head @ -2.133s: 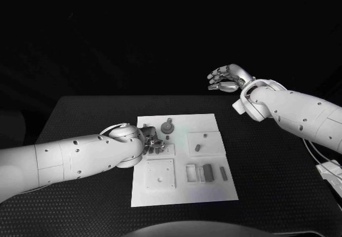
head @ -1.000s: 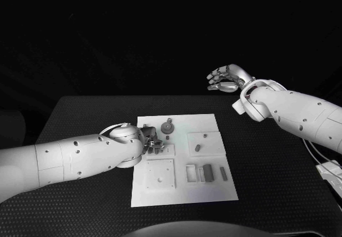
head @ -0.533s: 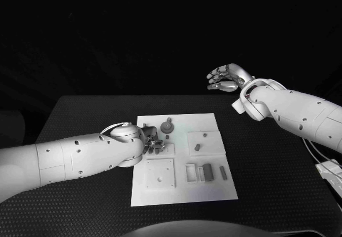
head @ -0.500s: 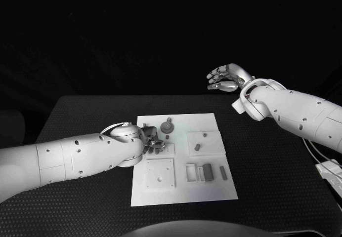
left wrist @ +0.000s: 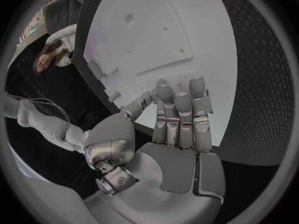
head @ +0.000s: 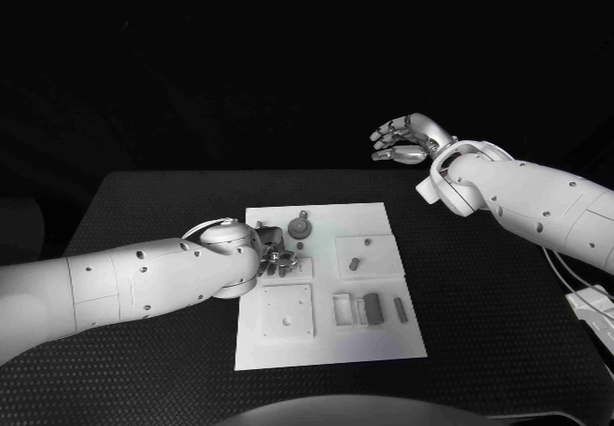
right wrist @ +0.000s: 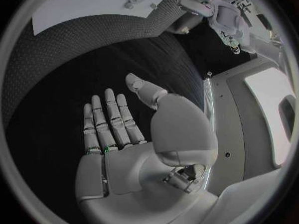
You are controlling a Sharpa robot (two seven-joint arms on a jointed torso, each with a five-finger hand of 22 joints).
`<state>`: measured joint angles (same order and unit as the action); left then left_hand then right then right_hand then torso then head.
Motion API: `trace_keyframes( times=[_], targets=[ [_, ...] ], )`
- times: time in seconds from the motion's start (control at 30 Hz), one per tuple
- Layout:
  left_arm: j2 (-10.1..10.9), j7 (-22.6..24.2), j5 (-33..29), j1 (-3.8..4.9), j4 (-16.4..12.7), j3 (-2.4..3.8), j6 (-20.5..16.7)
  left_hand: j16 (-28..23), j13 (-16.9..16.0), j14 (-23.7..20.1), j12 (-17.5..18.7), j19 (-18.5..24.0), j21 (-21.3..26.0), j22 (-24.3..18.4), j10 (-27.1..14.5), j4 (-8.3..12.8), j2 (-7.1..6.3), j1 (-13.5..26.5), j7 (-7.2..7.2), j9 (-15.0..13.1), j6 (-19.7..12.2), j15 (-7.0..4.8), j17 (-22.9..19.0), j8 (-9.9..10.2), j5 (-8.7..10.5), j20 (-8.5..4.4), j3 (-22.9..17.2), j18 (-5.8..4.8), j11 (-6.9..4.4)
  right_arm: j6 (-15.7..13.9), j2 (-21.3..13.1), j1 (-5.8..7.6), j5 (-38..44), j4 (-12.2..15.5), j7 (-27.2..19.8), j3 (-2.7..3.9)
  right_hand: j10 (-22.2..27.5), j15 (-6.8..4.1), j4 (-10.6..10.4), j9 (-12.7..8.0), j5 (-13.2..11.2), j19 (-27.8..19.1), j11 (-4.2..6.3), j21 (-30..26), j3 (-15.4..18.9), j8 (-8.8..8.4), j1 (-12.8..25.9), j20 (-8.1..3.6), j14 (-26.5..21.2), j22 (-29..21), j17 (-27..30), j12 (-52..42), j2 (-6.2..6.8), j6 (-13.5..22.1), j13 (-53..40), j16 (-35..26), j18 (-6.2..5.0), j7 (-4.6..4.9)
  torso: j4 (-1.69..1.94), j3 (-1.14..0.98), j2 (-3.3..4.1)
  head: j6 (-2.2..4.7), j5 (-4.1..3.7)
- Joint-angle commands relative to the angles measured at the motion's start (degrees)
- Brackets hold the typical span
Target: Assemble the parts on the task board
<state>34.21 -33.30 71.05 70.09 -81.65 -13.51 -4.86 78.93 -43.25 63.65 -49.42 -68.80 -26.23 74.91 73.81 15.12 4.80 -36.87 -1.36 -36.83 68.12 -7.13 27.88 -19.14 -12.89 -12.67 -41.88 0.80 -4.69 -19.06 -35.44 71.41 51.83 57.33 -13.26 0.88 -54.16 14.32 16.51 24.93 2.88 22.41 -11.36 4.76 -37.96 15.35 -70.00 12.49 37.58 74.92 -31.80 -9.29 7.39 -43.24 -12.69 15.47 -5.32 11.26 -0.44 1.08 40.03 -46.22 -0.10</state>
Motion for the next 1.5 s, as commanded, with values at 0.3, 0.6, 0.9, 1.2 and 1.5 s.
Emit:
trace_keyframes(
  times=[0.3, 0.6, 0.9, 1.2, 1.5],
  targets=[
    [-0.69, -0.39, -0.20, -0.44, 0.69, -0.26, 4.66, -0.23, 0.26, 0.11, 0.31, 0.34, -0.36, 1.22, 0.04, 1.51, 2.42, -1.24, -0.28, -0.02, -0.20, -0.08, -0.20, -0.04, 1.29, -0.10, -4.96, 0.12, 0.16, 0.80, -0.04, 0.02, 0.12, 0.40, -0.71, 0.03, 0.52, -0.04, -0.07, -0.10, -0.04, -0.51, 0.03, 0.27, 0.34, 0.26, 0.60, 0.05, -0.47, 1.55, 0.07, -0.01, -0.04, 0.58, 0.13, -0.21, 1.10, 1.72, 0.00, 0.01, 0.00, -0.07, -0.10],
    [-0.67, -0.13, -0.58, -0.44, 0.85, -0.26, 2.90, -0.39, 0.37, 0.03, 0.40, 0.42, -0.37, 1.15, -0.01, 1.34, 1.43, -0.94, -0.49, 0.08, -0.79, -0.09, -0.33, 0.19, 2.09, -0.08, -4.51, 0.13, 0.38, 0.78, -0.08, 0.02, 0.12, 0.39, -0.70, 0.03, 0.54, -0.03, -0.06, -0.11, -0.04, -0.53, 0.03, 0.29, 0.34, 0.27, 0.61, 0.04, -0.51, 1.55, 0.08, -0.01, -0.02, 0.61, 0.16, -0.22, 1.12, 1.73, 0.02, 0.02, -0.01, -0.02, -0.14],
    [-0.64, 0.05, -0.86, -0.44, 0.89, -0.25, 2.28, -0.69, 0.63, -0.22, 0.59, 0.57, 0.01, 0.93, -0.37, -0.87, -3.05, 0.02, -0.91, 0.35, -1.79, -0.18, -0.63, 0.53, 8.72, -0.10, -1.82, 0.06, 0.77, 0.80, -0.10, 0.02, 0.12, 0.39, -0.65, 0.03, 0.64, 0.02, -0.06, -0.14, -0.04, -0.59, -0.01, 0.34, 0.36, 0.25, 0.66, 0.03, -0.64, 1.55, 0.11, 0.01, 0.09, 0.72, 0.24, -0.27, 1.17, 1.77, 0.05, 0.02, -0.02, -0.06, -0.21],
    [-0.68, 0.10, -0.97, -0.44, 0.95, -0.25, 2.47, -0.65, 0.70, -0.24, 0.53, 0.54, 0.20, 0.89, -0.41, -3.09, -5.16, 0.33, -0.84, 0.39, -1.73, -0.26, -0.69, 0.40, 8.98, -0.17, -0.99, 0.06, 0.70, 0.74, -0.11, 0.01, 0.12, 0.38, -0.66, 0.03, 0.73, 0.05, -0.05, -0.17, -0.04, -0.65, -0.05, 0.37, 0.35, 0.24, 0.67, 0.01, -0.77, 1.55, 0.14, 0.03, 0.15, 0.82, 0.31, -0.32, 1.21, 1.79, 0.03, 0.01, -0.02, -0.10, -0.23],
    [-0.67, 0.13, -1.03, -0.44, 1.04, -0.25, 2.37, -0.62, 0.71, -0.23, 0.50, 0.52, 0.23, 0.91, -0.40, -3.76, -5.59, 0.36, -0.80, 0.39, -1.65, -0.27, -0.70, 0.32, 9.01, -0.20, -0.87, 0.06, 0.66, 0.77, -0.12, 0.00, 0.12, 0.40, -0.66, 0.03, 0.76, 0.07, -0.06, -0.19, -0.04, -0.69, -0.06, 0.39, 0.34, 0.24, 0.66, 0.00, -0.82, 1.55, 0.14, 0.03, 0.17, 0.87, 0.34, -0.33, 1.24, 1.81, 0.03, 0.01, -0.02, -0.07, -0.22]
  ],
)
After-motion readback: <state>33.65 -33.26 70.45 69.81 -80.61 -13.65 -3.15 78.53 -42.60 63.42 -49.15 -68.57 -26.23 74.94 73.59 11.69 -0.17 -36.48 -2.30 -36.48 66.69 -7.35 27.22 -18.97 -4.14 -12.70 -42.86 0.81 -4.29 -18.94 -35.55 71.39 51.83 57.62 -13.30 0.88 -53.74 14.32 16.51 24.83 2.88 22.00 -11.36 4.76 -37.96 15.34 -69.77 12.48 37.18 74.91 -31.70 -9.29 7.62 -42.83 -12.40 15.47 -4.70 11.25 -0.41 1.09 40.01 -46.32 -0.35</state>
